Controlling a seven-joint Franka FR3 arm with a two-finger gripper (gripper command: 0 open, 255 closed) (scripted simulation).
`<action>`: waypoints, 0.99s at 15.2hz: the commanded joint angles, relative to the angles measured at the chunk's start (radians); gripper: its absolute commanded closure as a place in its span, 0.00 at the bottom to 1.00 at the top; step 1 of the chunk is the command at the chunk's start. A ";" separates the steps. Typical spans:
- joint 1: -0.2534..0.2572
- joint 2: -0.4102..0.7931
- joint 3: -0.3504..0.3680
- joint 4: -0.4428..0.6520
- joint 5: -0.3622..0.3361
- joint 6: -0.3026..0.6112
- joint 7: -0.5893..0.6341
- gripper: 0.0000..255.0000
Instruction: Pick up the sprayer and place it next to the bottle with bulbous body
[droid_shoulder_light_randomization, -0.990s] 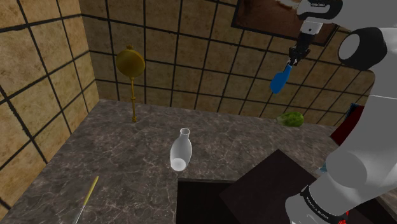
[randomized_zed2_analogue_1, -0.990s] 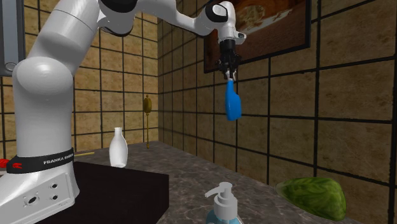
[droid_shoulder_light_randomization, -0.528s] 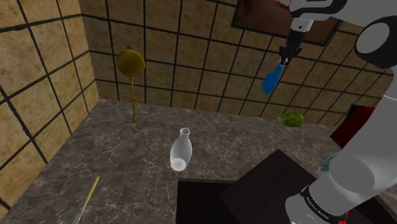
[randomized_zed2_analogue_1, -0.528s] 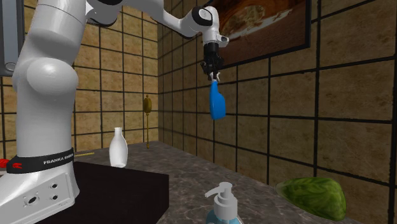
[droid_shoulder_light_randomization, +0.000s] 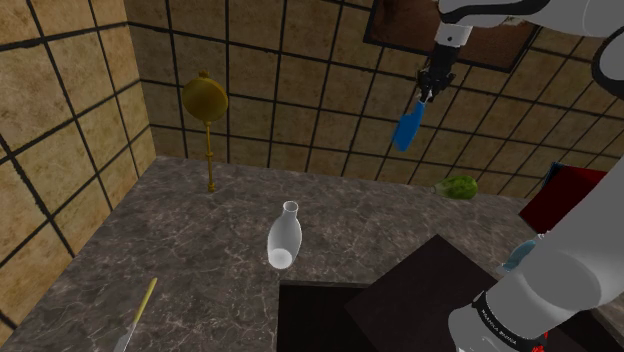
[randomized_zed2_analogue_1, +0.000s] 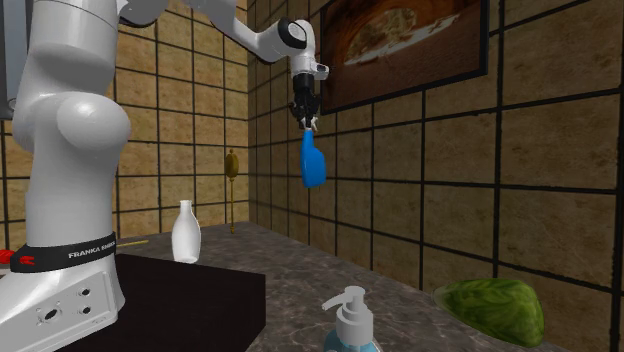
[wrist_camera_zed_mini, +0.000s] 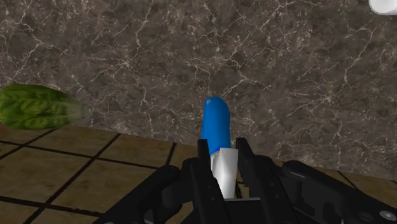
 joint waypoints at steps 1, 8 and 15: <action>0.024 -0.006 0.020 -0.003 -0.002 -0.005 0.046 1.00; 0.113 -0.037 0.097 -0.037 -0.008 -0.011 0.211 1.00; 0.198 -0.017 0.172 -0.008 -0.004 -0.027 0.371 1.00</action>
